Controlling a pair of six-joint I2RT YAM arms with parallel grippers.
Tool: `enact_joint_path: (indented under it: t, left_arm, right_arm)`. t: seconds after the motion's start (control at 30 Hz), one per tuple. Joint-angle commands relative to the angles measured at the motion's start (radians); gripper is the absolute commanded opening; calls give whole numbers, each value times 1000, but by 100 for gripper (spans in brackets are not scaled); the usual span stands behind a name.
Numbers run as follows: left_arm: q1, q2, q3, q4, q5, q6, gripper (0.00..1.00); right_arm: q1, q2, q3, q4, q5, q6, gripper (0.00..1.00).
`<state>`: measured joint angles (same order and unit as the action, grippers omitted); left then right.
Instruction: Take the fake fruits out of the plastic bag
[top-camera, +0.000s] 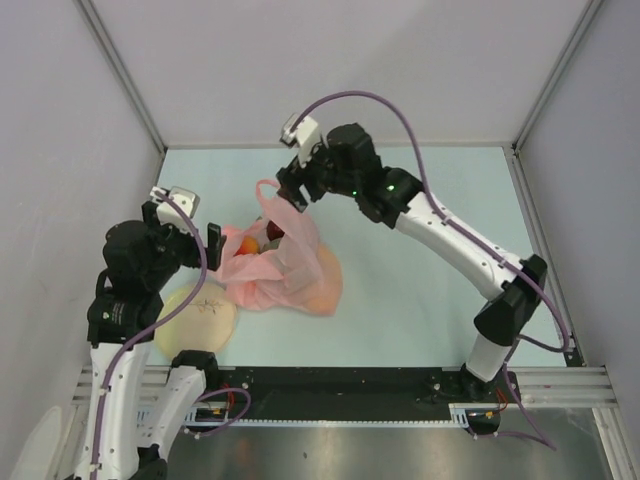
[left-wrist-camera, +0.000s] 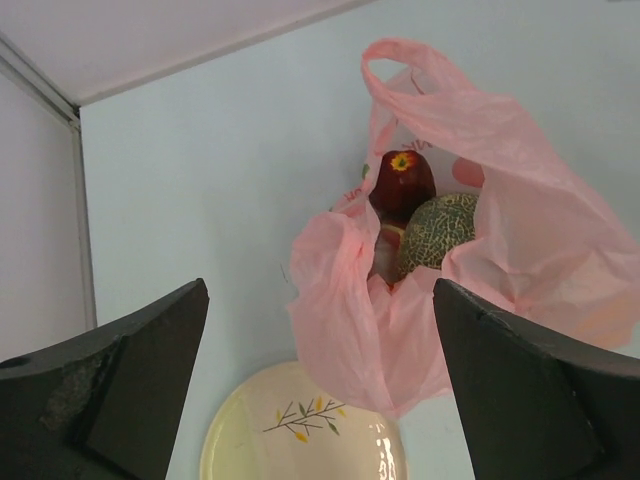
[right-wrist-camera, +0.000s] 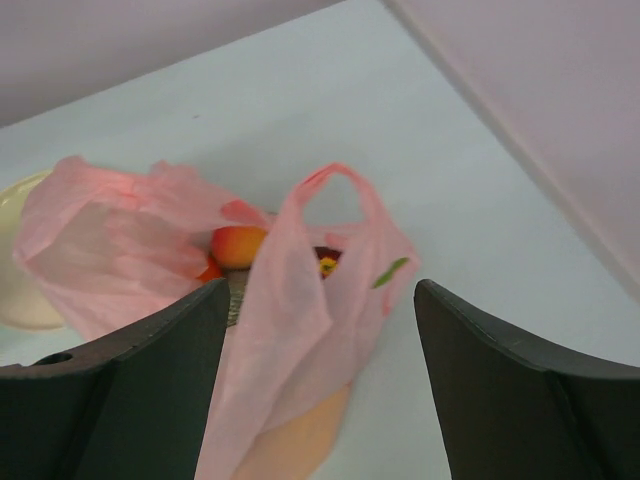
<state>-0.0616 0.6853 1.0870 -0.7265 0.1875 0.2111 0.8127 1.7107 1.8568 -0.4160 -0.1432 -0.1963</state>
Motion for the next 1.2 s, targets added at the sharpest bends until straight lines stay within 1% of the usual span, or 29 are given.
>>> enact_joint_path:
  t: [0.0, 0.1, 0.2, 0.27, 0.33, 0.47, 0.53, 0.6, 0.63, 0.7, 0.73, 0.77, 0.8, 0.83, 0.87, 0.9, 0.93, 0.97, 1.03, 1.07, 1.1, 1.13, 1.17]
  left_arm:
    - [12, -30, -44, -42, 5, -16, 100]
    - [19, -20, -64, -33, -29, -44, 99]
    - [17, 34, -15, -69, -5, -94, 95]
    - [19, 49, 8, -93, 27, -121, 94]
    - [19, 49, -12, -87, 33, -139, 93]
    - [17, 62, -56, -64, 1, -161, 93]
    - [19, 83, -79, -51, -13, -165, 92]
    - [19, 94, -96, -8, -45, -170, 89]
    - [19, 103, -117, 18, -59, -177, 89]
    - [19, 126, -128, 56, -69, -173, 87]
    - [19, 161, -130, 58, -77, -168, 85]
    - [19, 180, -127, 55, -94, -165, 76]
    - [19, 198, -121, 56, -94, -156, 70]
    - [19, 218, -118, 58, -88, -151, 61]
    - [19, 224, -113, 61, -74, -144, 35]
    - [19, 227, -98, 71, -39, -141, 20]
    - [19, 229, -88, 81, -20, -142, 10]
    - [17, 233, -73, 87, 10, -144, 0]
    - [16, 243, -10, 96, 122, -141, 0]
    - [17, 253, 16, 96, 156, -144, 0]
    - [16, 263, 68, 102, 218, -154, 0]
    - [13, 273, 92, 116, 240, -165, 0]
    - [3, 283, 117, 125, 257, -173, 0]
  right_arm:
    - [74, 72, 33, -10, -65, 23, 80]
    - [98, 128, 59, -7, -39, 14, 80]
    - [103, 178, 93, 5, 3, 11, 81]
    - [109, 208, 110, 9, 33, -3, 83]
    - [118, 227, 114, 28, 86, -9, 84]
    - [129, 276, 122, 58, 142, -23, 84]
    - [134, 297, 124, 74, 200, -32, 83]
    - [137, 314, 136, 95, 246, -37, 82]
    - [138, 334, 142, 100, 257, -43, 82]
    - [146, 352, 157, 112, 287, -64, 72]
    - [149, 371, 160, 118, 309, -75, 61]
    - [145, 372, 162, 135, 354, -71, 55]
    - [143, 374, 163, 143, 370, -66, 49]
    - [141, 365, 169, 148, 379, -65, 37]
    - [135, 356, 173, 149, 387, -68, 30]
    - [128, 345, 174, 151, 387, -71, 23]
    - [126, 311, 173, 148, 386, -74, 9]
    - [112, 290, 170, 143, 383, -71, 1]
    - [95, 239, 147, 117, 366, -55, 0]
    - [83, 180, 131, 105, 326, -46, 0]
    - [66, 144, 113, 92, 315, -45, 0]
    - [60, 107, 63, 85, 317, -49, 0]
    - [54, 34, 36, 85, 326, -57, 0]
